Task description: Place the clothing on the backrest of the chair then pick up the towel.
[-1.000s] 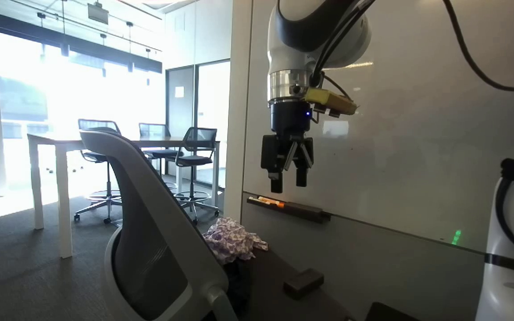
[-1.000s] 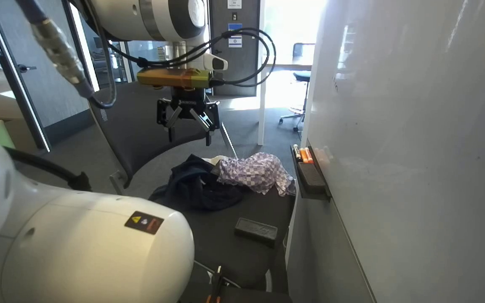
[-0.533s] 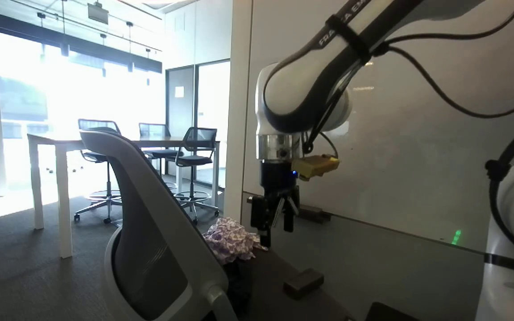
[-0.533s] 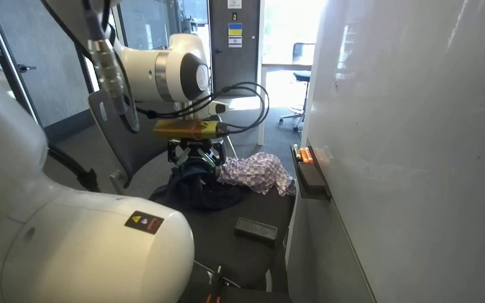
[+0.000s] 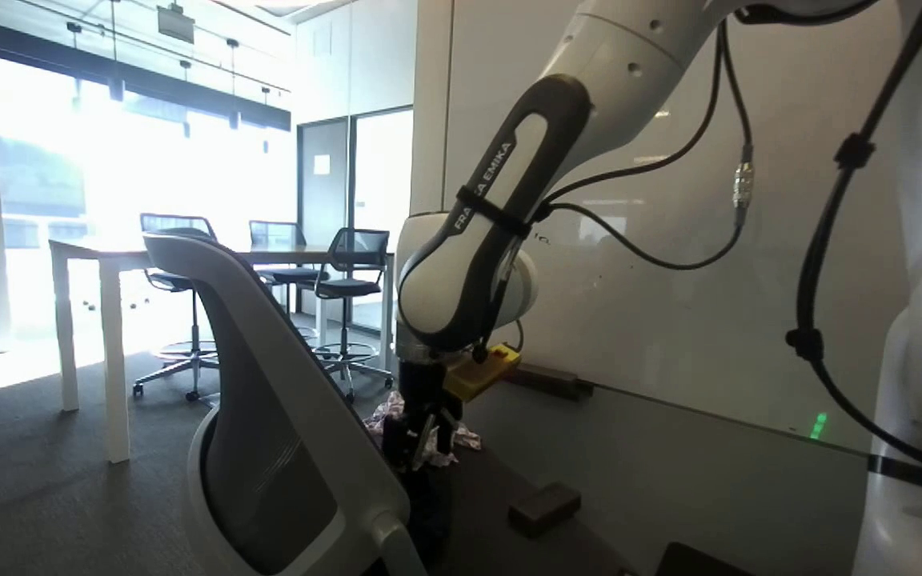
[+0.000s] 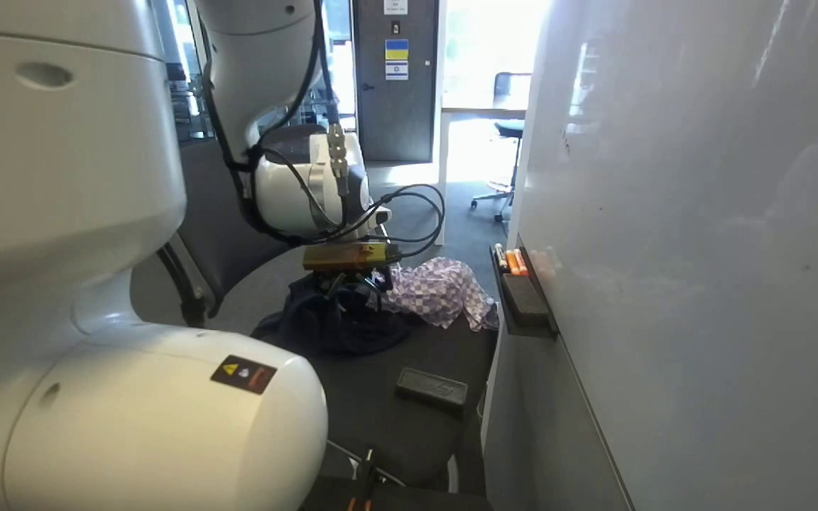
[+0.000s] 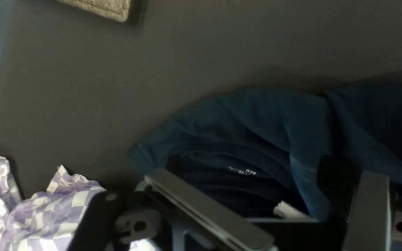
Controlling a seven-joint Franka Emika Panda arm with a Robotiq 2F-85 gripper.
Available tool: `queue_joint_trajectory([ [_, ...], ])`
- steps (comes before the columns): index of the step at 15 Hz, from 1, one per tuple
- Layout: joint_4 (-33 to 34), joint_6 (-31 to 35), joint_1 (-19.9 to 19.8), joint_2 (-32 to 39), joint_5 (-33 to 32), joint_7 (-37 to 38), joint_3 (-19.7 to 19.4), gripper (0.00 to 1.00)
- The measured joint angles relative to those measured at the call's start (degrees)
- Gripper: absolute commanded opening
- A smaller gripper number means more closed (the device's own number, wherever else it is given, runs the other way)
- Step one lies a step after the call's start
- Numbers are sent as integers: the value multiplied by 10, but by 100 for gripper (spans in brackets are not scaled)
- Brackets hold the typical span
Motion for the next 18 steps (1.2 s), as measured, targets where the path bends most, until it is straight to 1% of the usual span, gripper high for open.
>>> queue_joint_trajectory([
  [3, 64, -3, 0, 81, 45, -13, 6, 100],
  [6, 92, -4, 0, 126, 80, -19, 17, 100],
  [10, 104, -16, 0, 142, 115, -19, 37, 100],
  [12, 106, -29, 0, 142, 124, -22, 45, 100],
  [15, 105, -46, -3, 142, 126, -42, 45, 100],
  [16, 104, -48, -6, 142, 125, -53, 43, 88],
  [17, 103, -51, -10, 142, 122, -65, 41, 75],
  [18, 101, -53, -16, 142, 121, -78, 37, 66],
])
